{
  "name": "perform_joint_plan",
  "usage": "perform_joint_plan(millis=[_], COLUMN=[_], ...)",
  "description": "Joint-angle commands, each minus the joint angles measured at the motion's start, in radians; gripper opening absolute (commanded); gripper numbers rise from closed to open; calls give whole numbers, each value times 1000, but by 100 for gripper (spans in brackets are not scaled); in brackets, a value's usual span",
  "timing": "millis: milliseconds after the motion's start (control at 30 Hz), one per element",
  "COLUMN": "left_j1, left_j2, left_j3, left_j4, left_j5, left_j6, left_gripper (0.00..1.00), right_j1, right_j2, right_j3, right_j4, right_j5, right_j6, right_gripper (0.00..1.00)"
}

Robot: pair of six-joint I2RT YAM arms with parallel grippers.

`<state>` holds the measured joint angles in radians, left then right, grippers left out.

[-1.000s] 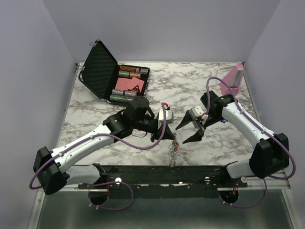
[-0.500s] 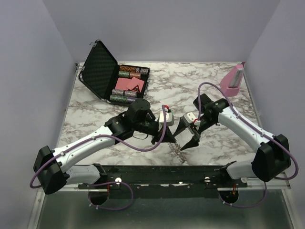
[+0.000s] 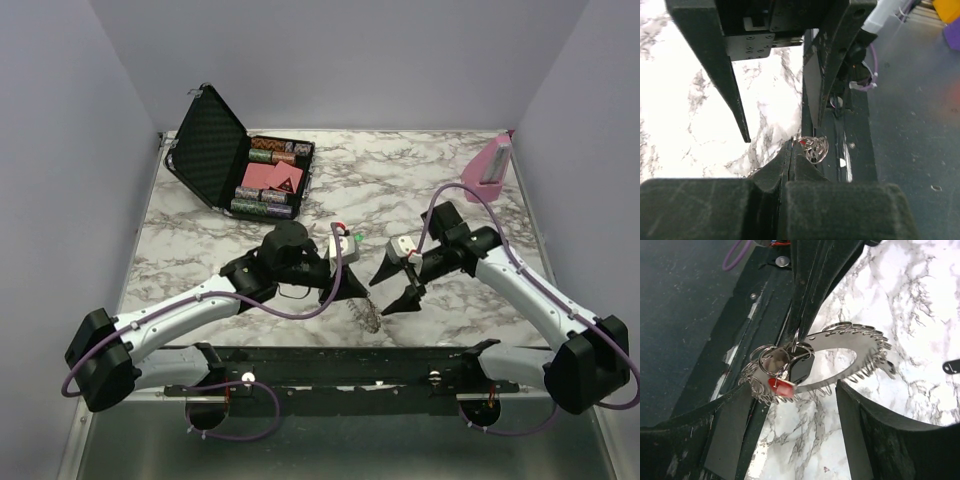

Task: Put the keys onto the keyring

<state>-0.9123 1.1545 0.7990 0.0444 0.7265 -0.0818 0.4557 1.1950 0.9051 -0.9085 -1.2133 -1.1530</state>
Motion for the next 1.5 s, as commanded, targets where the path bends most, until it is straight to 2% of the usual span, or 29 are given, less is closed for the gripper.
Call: perform_joint_plan(millis=[0, 100, 167, 233, 433, 567, 667, 967, 1167, 1367, 1467], left_j1=[-3, -2, 6, 21, 107, 142, 176, 201, 187, 161, 159], left_j2=[-33, -29, 0, 49, 266, 430, 552, 942, 1099, 1189, 1193], left_j3=[17, 14, 48, 110, 366, 558, 690, 1078, 1207, 1295, 1274], left_j4=[83, 103, 98, 69, 39, 8, 24, 94, 137, 120, 124], left_j5=[-166, -295, -367, -418, -407, -375, -325, -331, -340, -320, -303], left_j6=[-82, -162, -206, -243, -314, -326, -395, -657, -806, -845, -849], left_gripper=[0, 0, 0, 0, 0, 0, 0, 0, 0, 0, 0], right_j1=[-29, -81, -171, -260, -385, -403, -414, -437, -445, -445, -445], right_j2=[-14, -26, -38, -58, -112, -121, -130, -133, -130, -130, -124], right_j3=[-5, 2, 18, 21, -12, -26, -35, -57, -60, -63, -64], right_j4=[78, 176, 268, 318, 457, 505, 530, 591, 603, 606, 606], right_j5=[17, 96, 176, 210, 293, 334, 356, 414, 431, 434, 436], right_j6=[82, 238, 390, 465, 648, 694, 719, 783, 797, 799, 796], right_gripper=[77, 77, 78, 78, 79, 79, 80, 82, 82, 83, 83])
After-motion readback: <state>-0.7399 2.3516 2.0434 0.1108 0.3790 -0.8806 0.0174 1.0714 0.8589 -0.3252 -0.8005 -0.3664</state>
